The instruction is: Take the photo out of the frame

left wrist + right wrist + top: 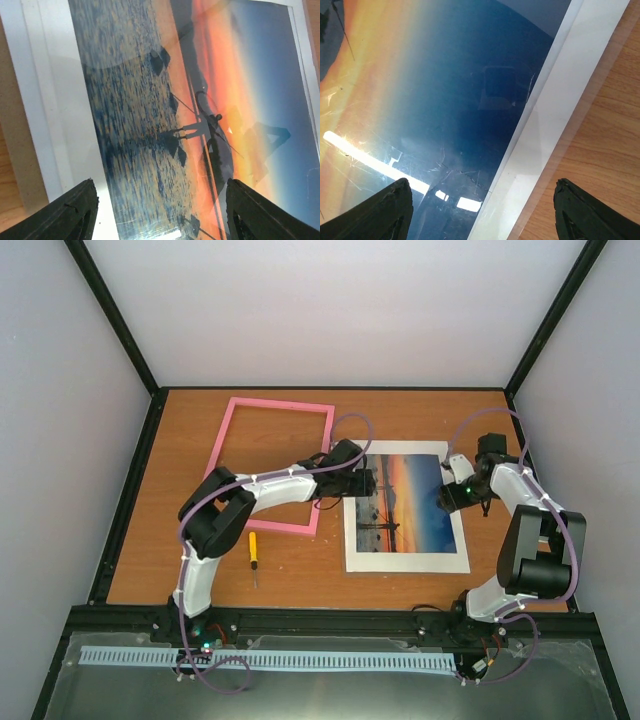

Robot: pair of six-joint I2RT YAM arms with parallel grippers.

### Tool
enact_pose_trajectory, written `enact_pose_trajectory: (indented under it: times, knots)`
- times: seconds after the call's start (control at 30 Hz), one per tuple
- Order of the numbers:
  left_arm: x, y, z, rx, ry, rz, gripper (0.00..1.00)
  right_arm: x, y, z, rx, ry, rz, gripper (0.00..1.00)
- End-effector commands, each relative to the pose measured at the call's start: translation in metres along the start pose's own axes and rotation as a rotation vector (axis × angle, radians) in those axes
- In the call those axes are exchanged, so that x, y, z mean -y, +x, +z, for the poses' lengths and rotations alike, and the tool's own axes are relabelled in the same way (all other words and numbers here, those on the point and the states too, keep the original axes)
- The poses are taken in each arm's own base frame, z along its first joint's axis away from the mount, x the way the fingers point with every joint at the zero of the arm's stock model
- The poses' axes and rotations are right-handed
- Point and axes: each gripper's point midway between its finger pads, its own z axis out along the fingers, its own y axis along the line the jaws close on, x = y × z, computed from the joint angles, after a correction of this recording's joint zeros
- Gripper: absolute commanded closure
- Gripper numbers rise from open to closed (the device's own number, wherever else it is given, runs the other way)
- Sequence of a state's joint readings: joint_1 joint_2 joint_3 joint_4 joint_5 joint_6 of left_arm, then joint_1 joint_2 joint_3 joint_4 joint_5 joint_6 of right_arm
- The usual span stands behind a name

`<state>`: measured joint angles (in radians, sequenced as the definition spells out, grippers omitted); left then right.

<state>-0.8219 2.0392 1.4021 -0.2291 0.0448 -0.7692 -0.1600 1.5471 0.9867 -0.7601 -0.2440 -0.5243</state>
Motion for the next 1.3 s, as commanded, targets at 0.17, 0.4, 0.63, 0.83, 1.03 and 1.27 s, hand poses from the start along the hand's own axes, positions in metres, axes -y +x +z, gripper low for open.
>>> enact_pose_trajectory:
  times: [0.17,0.4,0.63,0.83,1.03,1.27]
  knots:
    - [0.003,0.0,0.01,-0.002,-0.003,0.013,0.31,0.004,-0.002,-0.005,0.019,0.005,-0.003,0.25]
    - [-0.012,0.006,0.01,-0.009,-0.061,0.01,0.3,0.001,0.002,0.002,0.01,-0.015,0.002,0.25]
    - [-0.022,0.006,0.015,-0.008,-0.117,-0.014,0.29,-0.002,0.004,0.004,0.009,-0.029,0.004,0.25]
    - [-0.026,0.008,0.021,-0.021,-0.138,-0.004,0.29,-0.003,0.007,0.007,0.004,-0.033,0.004,0.25]
    - [-0.021,0.014,0.027,-0.049,-0.103,-0.005,0.3,-0.003,0.008,0.01,-0.001,-0.039,0.008,0.25]
    - [0.007,0.006,0.023,-0.037,0.027,0.03,0.3,-0.001,0.009,0.009,-0.011,-0.024,0.003,0.25]
